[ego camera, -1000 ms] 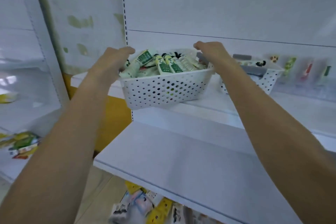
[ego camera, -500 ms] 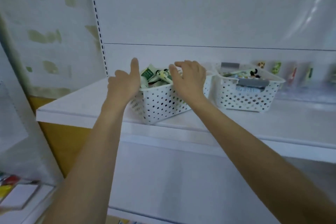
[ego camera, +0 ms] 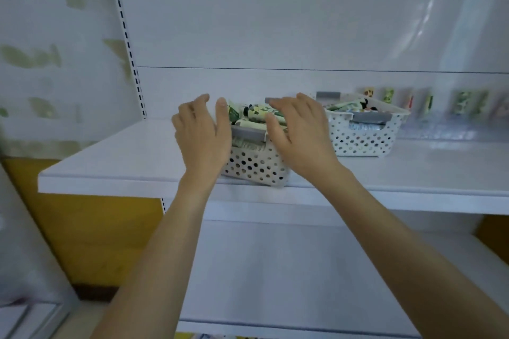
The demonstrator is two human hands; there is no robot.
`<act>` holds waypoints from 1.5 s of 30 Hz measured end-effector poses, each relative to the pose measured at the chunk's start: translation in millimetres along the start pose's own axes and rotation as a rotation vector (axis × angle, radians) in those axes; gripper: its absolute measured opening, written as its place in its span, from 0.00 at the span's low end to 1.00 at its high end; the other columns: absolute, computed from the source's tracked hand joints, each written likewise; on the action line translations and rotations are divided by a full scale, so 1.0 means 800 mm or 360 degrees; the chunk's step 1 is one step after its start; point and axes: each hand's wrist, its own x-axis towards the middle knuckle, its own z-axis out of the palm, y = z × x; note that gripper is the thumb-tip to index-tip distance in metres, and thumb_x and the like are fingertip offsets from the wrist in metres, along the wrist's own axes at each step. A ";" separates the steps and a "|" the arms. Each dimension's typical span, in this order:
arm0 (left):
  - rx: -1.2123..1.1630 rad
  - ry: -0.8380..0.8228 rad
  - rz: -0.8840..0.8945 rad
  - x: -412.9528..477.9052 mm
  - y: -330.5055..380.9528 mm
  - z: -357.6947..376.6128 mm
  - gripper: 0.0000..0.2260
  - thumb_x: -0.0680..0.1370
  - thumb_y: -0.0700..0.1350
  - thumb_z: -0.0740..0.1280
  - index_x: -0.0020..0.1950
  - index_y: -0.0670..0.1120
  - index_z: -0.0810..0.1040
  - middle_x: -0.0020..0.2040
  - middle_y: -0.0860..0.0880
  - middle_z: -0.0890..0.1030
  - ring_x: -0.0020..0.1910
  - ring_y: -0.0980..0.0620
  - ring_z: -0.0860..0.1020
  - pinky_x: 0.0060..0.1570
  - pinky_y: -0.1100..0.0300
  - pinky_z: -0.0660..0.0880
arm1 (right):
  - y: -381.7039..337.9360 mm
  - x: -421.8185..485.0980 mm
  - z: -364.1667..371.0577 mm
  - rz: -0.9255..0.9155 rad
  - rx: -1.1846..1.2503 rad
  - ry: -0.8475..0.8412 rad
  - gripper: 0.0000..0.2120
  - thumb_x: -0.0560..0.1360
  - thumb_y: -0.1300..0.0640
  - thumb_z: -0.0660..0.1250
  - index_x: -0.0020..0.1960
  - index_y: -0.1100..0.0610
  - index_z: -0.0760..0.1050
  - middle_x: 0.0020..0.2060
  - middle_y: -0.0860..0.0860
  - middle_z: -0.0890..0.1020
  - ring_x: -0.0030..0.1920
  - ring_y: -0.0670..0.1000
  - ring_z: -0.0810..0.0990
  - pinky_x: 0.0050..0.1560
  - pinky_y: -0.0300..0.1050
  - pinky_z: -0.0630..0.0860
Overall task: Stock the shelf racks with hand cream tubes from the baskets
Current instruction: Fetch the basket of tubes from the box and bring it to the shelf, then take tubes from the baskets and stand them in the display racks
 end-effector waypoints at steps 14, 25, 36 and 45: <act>0.0213 -0.0668 0.0302 0.007 0.045 0.086 0.27 0.81 0.55 0.50 0.76 0.45 0.51 0.76 0.40 0.48 0.75 0.42 0.48 0.71 0.47 0.53 | 0.116 0.029 0.013 0.0522 -0.0477 0.0163 0.21 0.81 0.54 0.48 0.72 0.58 0.62 0.67 0.59 0.69 0.71 0.56 0.60 0.72 0.56 0.47; 0.0078 -0.0811 0.0325 0.053 0.016 0.130 0.25 0.80 0.57 0.54 0.74 0.47 0.58 0.75 0.47 0.49 0.73 0.44 0.49 0.68 0.49 0.60 | 0.111 0.059 0.046 0.0728 -0.0493 0.0100 0.22 0.81 0.53 0.44 0.67 0.61 0.67 0.68 0.56 0.69 0.73 0.57 0.56 0.71 0.61 0.37; 0.0463 -0.0725 0.0375 0.064 0.042 0.130 0.21 0.80 0.53 0.53 0.71 0.46 0.65 0.72 0.45 0.64 0.72 0.44 0.58 0.70 0.41 0.52 | 0.168 0.049 -0.038 0.0367 0.0090 0.0320 0.18 0.81 0.55 0.54 0.67 0.60 0.69 0.64 0.57 0.74 0.66 0.55 0.69 0.68 0.50 0.61; 0.0412 -0.1165 0.0770 0.058 0.144 0.211 0.22 0.81 0.57 0.50 0.71 0.50 0.67 0.71 0.48 0.68 0.70 0.46 0.65 0.67 0.50 0.63 | 0.302 0.068 -0.068 0.1151 0.0868 -0.0293 0.20 0.76 0.49 0.61 0.67 0.54 0.68 0.65 0.52 0.70 0.54 0.50 0.73 0.54 0.46 0.69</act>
